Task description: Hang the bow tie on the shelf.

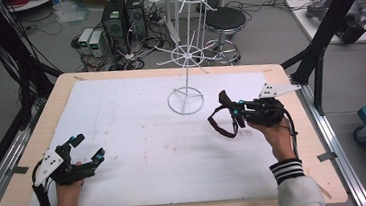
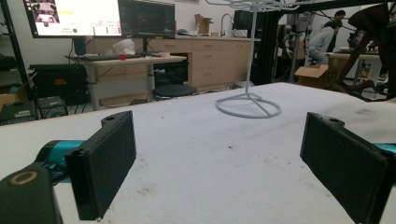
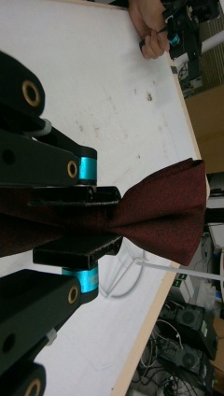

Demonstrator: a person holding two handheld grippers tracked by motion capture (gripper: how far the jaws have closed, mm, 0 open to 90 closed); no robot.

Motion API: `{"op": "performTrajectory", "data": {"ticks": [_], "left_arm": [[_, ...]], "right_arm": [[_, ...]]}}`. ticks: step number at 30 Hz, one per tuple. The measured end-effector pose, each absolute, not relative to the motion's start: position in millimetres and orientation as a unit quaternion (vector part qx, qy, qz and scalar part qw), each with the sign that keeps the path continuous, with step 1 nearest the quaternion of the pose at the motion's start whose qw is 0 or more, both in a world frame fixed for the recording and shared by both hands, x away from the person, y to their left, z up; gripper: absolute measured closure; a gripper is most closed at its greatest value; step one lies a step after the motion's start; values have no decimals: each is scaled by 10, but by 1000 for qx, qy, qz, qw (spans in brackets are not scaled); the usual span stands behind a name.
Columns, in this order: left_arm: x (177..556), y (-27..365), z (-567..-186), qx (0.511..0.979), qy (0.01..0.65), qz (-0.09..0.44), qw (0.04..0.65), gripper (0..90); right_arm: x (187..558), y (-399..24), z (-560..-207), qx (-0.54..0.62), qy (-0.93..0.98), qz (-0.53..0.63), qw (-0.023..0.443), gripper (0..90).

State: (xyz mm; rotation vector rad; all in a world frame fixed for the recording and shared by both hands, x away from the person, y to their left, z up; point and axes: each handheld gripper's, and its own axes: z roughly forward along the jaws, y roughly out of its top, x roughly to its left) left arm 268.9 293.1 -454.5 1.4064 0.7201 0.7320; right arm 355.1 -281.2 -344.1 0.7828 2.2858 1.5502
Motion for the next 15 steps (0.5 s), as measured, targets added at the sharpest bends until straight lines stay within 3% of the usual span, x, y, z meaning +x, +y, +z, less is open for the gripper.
{"op": "performTrajectory", "data": {"ticks": [15], "left_arm": [[2690, 2931, -4545, 618, 316, 321, 644, 110]], "right_arm": [[3643, -2527, -3188, 249, 777, 558, 153, 757]]}}
